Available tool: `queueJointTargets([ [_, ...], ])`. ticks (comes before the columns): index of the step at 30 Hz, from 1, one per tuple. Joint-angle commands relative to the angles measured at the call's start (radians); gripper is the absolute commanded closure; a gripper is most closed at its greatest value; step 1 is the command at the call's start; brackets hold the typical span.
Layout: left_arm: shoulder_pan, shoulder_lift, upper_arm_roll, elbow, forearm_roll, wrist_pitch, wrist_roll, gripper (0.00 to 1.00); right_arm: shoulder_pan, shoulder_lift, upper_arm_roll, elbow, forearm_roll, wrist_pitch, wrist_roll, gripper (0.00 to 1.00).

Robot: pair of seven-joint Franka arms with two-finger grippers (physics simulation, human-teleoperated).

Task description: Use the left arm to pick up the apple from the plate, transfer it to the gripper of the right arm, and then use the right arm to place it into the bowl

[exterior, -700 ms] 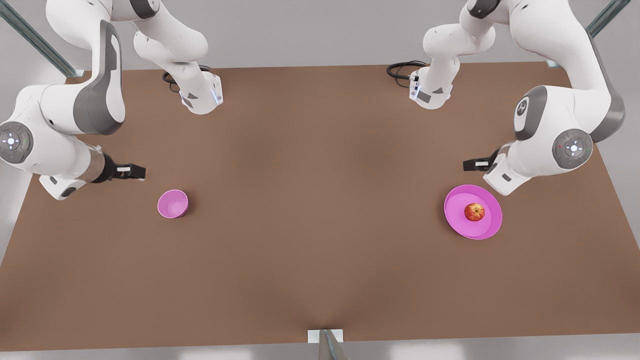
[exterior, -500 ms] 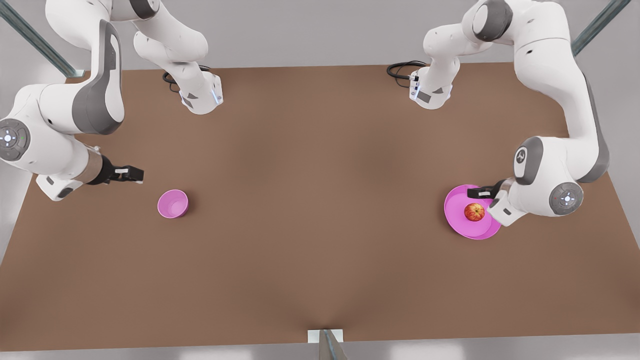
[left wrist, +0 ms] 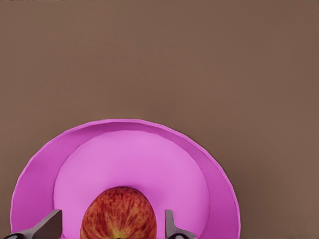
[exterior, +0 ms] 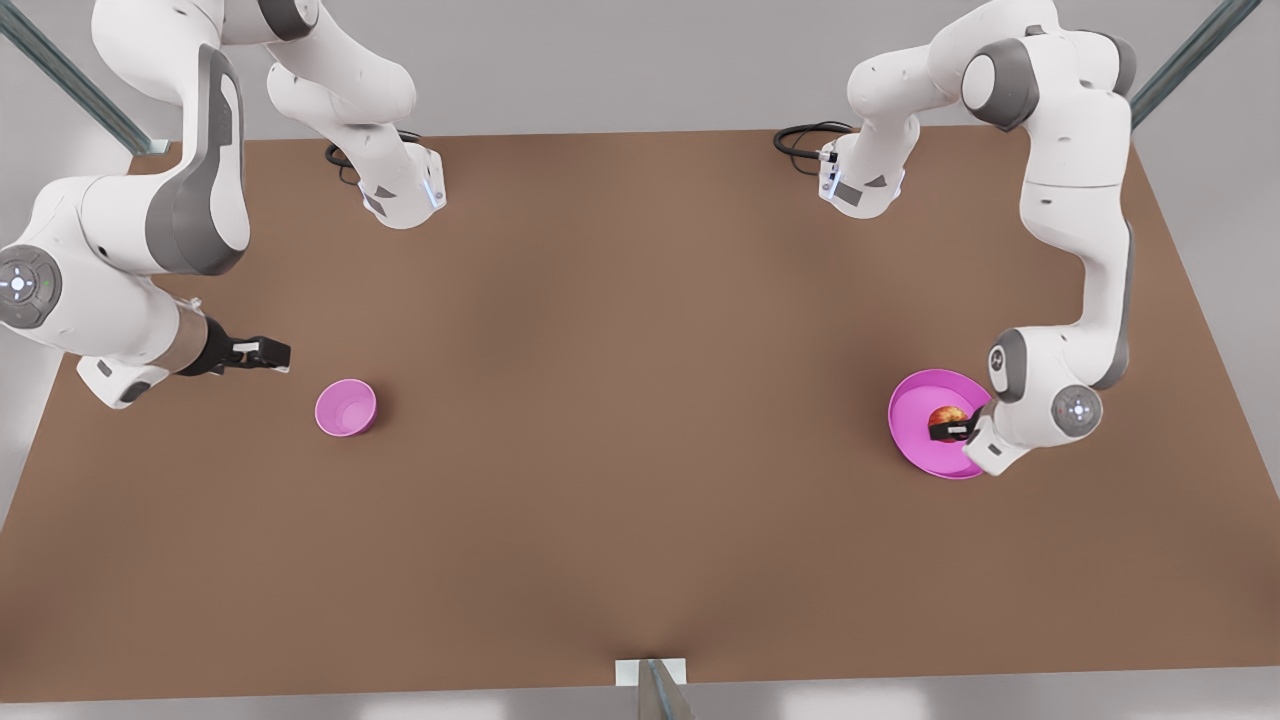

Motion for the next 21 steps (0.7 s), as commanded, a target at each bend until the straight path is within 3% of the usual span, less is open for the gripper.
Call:
queueJointTargets([
  [1, 0.001, -0.001, 0.000, -0.016, 0.002, 0.089, 0.103, 0.00, 0.000, -0.001, 0.000, 0.000, 0.002, 0.002, -0.011, 0.00],
  [13, 0.009, 0.030, 0.003, -0.071, -0.003, 0.113, 0.100, 0.00, 0.000, -0.001, 0.000, 0.000, 0.004, 0.002, -0.011, 0.00],
  [14, 0.009, 0.028, 0.003, -0.071, -0.001, 0.113, 0.100, 0.03, 0.000, -0.001, 0.000, 0.000, 0.004, 0.002, -0.011, 0.00],
  [16, 0.009, 0.028, 0.005, -0.070, -0.001, 0.112, 0.100, 0.23, 0.000, -0.001, 0.000, 0.000, 0.004, 0.002, -0.011, 0.00],
  [17, 0.007, 0.028, 0.005, -0.071, -0.001, 0.110, 0.101, 0.26, 0.000, -0.001, 0.000, 0.000, 0.004, 0.002, -0.011, 0.00],
  [21, 0.000, 0.028, 0.005, -0.071, 0.000, 0.104, 0.101, 0.25, 0.000, 0.001, 0.000, 0.000, 0.004, 0.001, -0.011, 0.00],
])
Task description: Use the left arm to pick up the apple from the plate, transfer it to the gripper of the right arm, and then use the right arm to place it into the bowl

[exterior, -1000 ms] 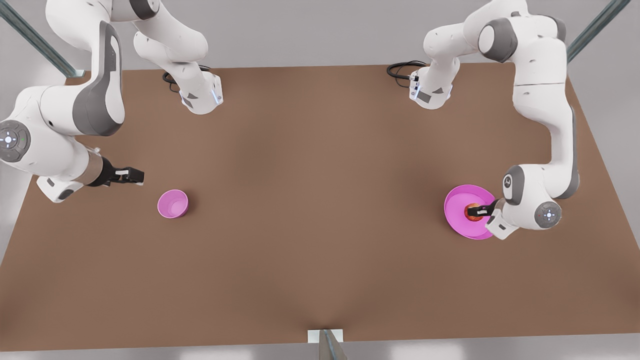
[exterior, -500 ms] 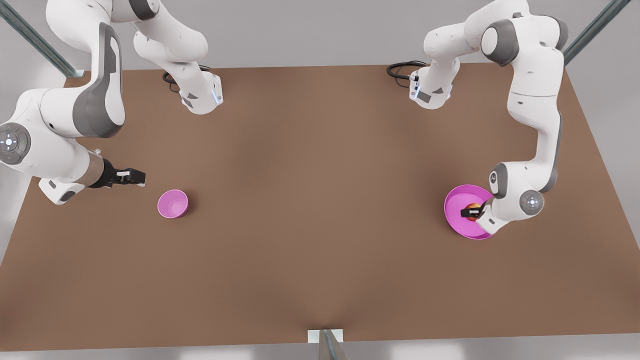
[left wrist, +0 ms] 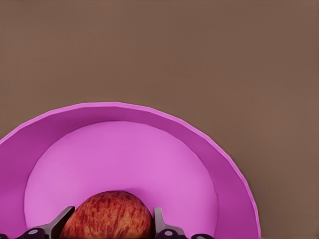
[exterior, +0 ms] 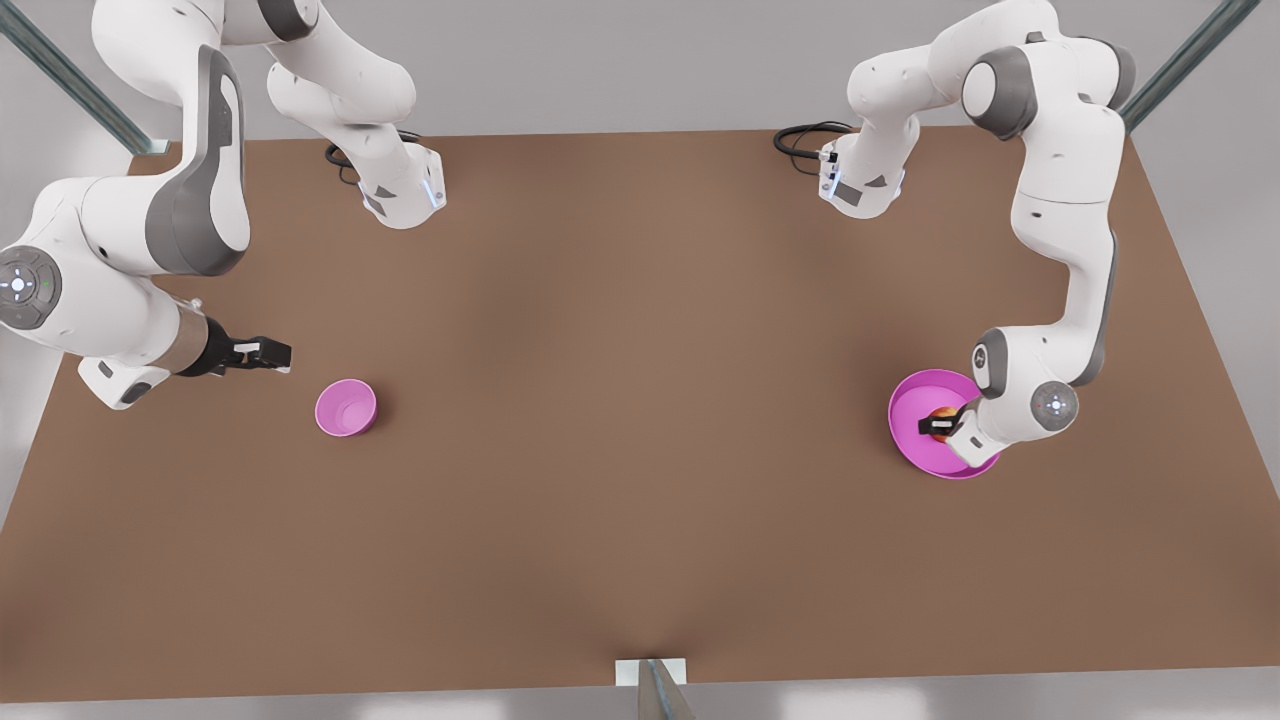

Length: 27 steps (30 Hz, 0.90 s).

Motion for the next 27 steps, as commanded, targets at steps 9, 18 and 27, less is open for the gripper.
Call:
queueJointTargets([
  [9, -0.017, -0.088, 0.000, 0.006, -0.054, -0.173, 0.027, 0.25, -0.005, -0.001, 0.000, 0.000, 0.004, 0.000, -0.004, 0.00],
  [18, -0.132, 0.272, -0.440, 0.656, -0.838, -0.801, -0.182, 0.26, 0.022, 0.301, 0.028, 0.117, 0.516, -0.003, -0.757, 0.00],
  [27, -0.244, 0.449, -0.461, 0.879, -1.139, -0.350, -0.102, 0.27, -0.034, 0.628, 0.258, 0.227, 0.829, 0.291, -1.729, 0.00],
])
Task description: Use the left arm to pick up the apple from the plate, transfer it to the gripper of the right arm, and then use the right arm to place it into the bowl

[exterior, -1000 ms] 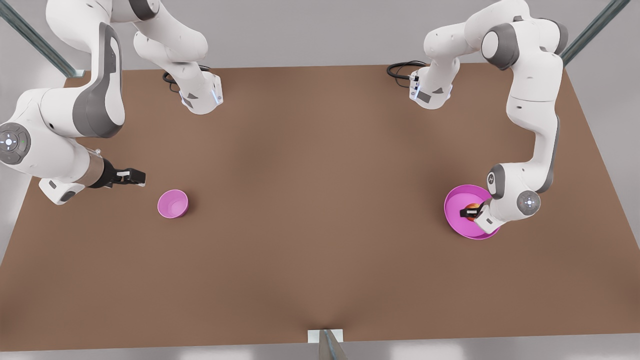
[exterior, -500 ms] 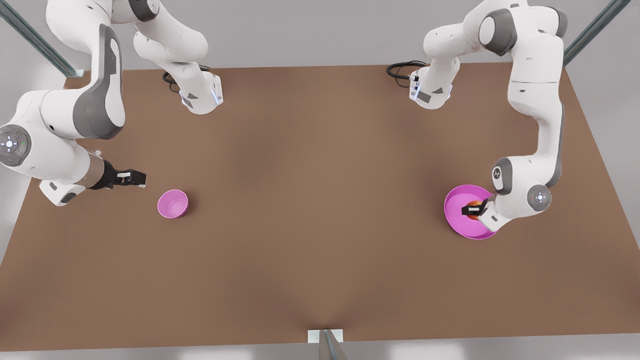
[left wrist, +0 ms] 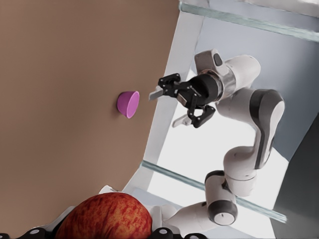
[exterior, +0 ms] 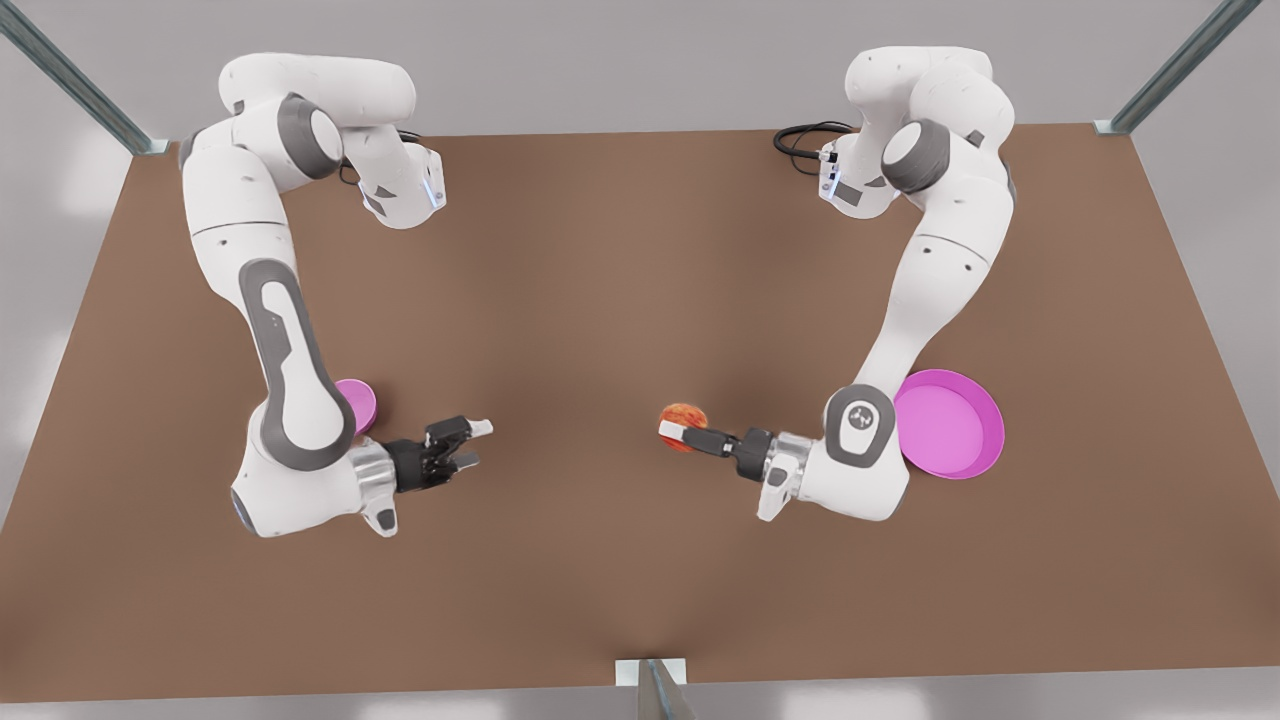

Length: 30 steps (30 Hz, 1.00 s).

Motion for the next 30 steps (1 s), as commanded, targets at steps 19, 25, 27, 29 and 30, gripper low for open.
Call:
queueJointTargets([
  [19, -0.103, 0.041, -0.026, 0.032, -0.167, 0.339, 0.062, 0.28, -0.079, 0.172, 0.389, -0.030, 0.299, 0.530, -1.396, 0.00],
  [25, -0.103, 0.040, -0.026, 0.031, -0.165, 0.341, 0.225, 0.28, -0.080, 0.183, 0.423, -0.043, 0.361, 0.543, -1.422, 0.00],
  [27, -0.103, 0.040, -0.027, 0.029, -0.167, 0.341, 0.225, 0.28, -0.078, 0.189, 0.437, -0.043, 0.376, 0.553, -1.422, 0.00],
  [29, -0.103, 0.040, -0.027, 0.029, -0.167, 0.341, 0.217, 0.27, -0.073, 0.189, 0.452, -0.043, 0.388, 0.577, -1.422, 0.00],
  [30, -0.103, 0.040, -0.027, 0.029, -0.168, 0.341, 0.216, 0.28, -0.072, 0.190, 0.457, -0.043, 0.393, 0.589, -1.422, 0.00],
])
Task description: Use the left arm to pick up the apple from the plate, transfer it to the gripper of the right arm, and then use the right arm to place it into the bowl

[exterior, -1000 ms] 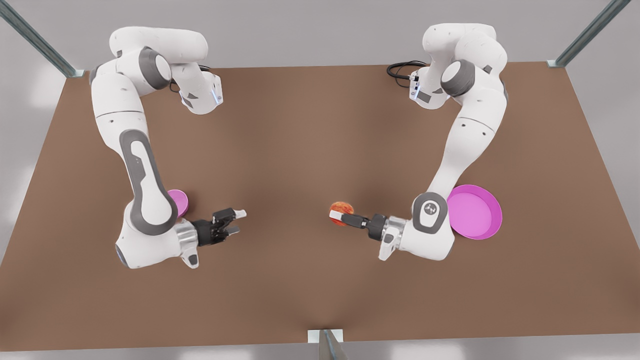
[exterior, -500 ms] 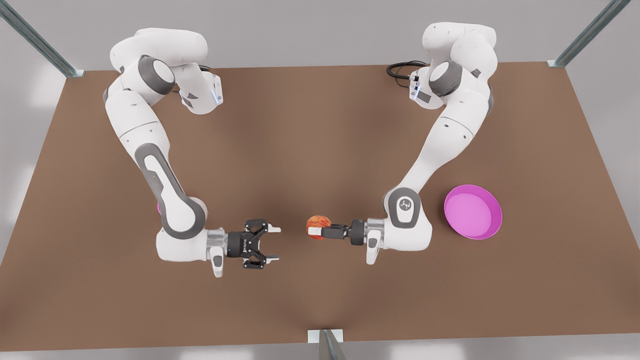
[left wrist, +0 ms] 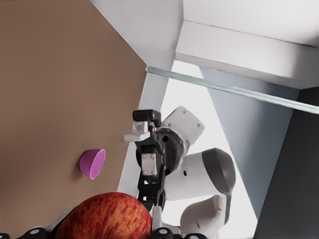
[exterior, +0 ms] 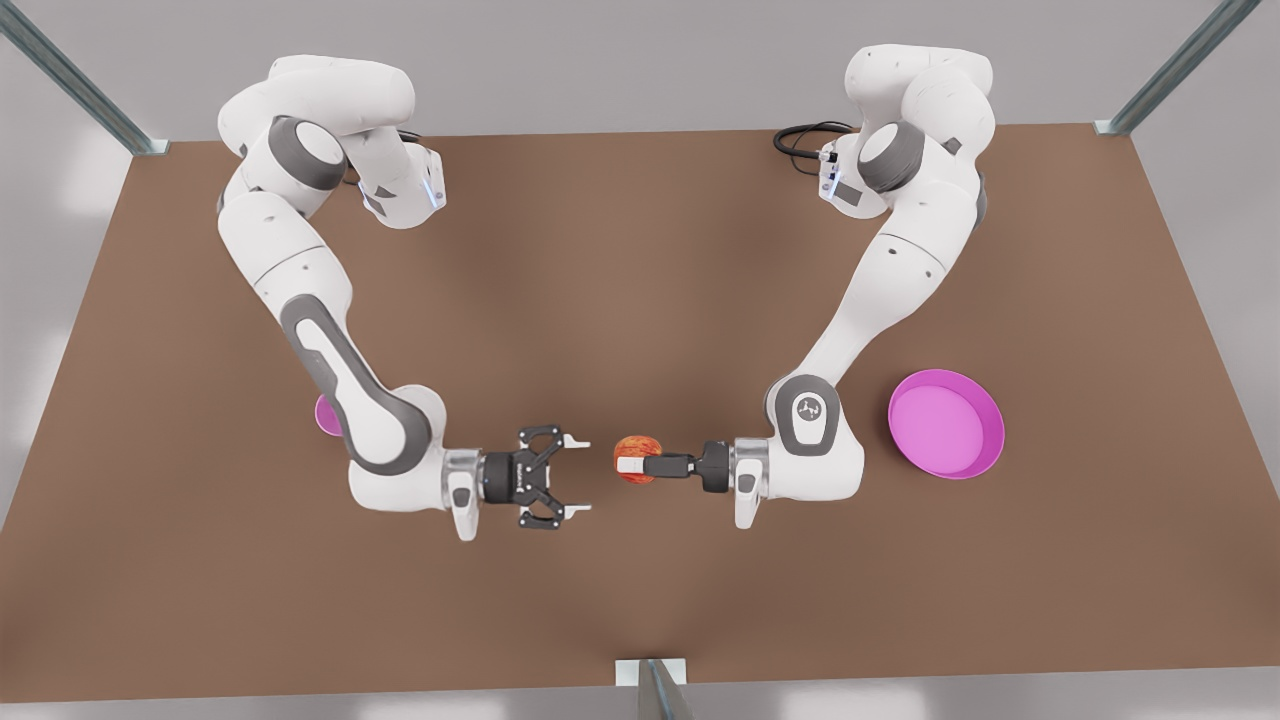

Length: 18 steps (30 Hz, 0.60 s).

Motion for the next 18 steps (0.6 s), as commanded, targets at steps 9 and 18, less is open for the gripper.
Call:
queueJointTargets([
  [9, -0.001, 0.001, 0.000, 0.000, -0.005, 0.004, 0.124, 0.28, 0.022, 0.035, 0.057, 0.015, 0.025, 0.117, -0.305, 0.00],
  [18, -0.001, 0.001, 0.000, 0.000, -0.005, 0.004, 0.125, 0.28, 0.013, 0.041, 0.086, -0.003, 0.041, 0.115, -0.305, 0.00],
])
